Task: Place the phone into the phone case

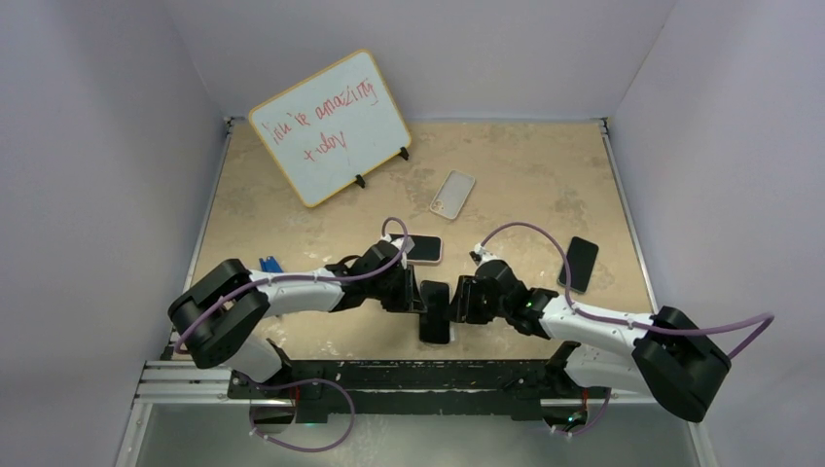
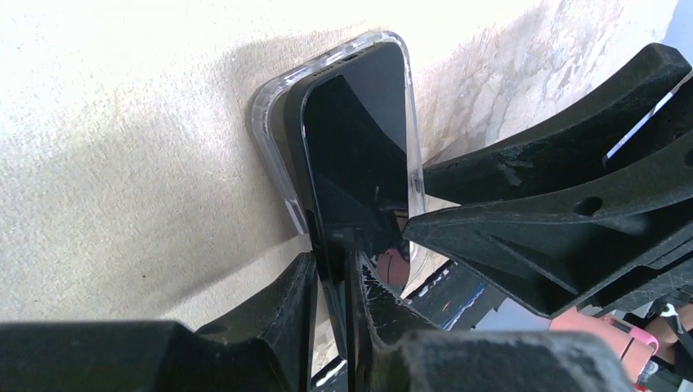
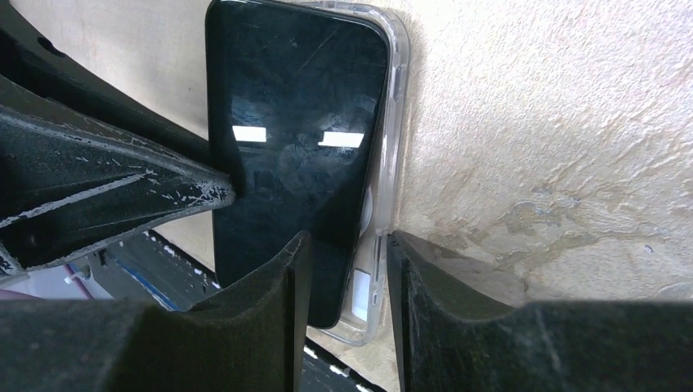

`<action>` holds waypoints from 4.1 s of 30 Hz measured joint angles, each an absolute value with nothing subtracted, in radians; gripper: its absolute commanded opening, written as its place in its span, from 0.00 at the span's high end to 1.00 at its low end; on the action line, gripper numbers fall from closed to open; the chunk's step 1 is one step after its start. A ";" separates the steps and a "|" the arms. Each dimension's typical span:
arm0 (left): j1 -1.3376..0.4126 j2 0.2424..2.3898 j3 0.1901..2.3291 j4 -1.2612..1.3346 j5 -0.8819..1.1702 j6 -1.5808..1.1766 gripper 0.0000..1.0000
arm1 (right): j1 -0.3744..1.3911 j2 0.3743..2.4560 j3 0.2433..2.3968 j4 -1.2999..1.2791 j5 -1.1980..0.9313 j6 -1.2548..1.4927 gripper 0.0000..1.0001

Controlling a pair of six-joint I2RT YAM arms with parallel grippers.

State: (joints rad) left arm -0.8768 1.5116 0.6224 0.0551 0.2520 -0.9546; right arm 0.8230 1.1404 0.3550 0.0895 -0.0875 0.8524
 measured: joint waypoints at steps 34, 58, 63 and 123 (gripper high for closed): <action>-0.920 1.517 0.559 0.104 0.285 -1.120 0.94 | 0.797 1.126 0.184 0.416 -0.132 1.027 0.63; -0.894 1.453 0.508 0.086 0.252 -1.081 0.87 | 0.812 1.194 0.158 0.555 -0.152 1.061 0.62; -0.869 1.452 0.490 0.105 0.295 -1.087 1.00 | 0.806 1.230 0.110 0.695 -0.171 1.096 0.61; -0.566 0.860 0.470 0.021 0.547 -0.924 0.12 | 0.784 1.221 0.153 1.090 -0.437 1.218 1.00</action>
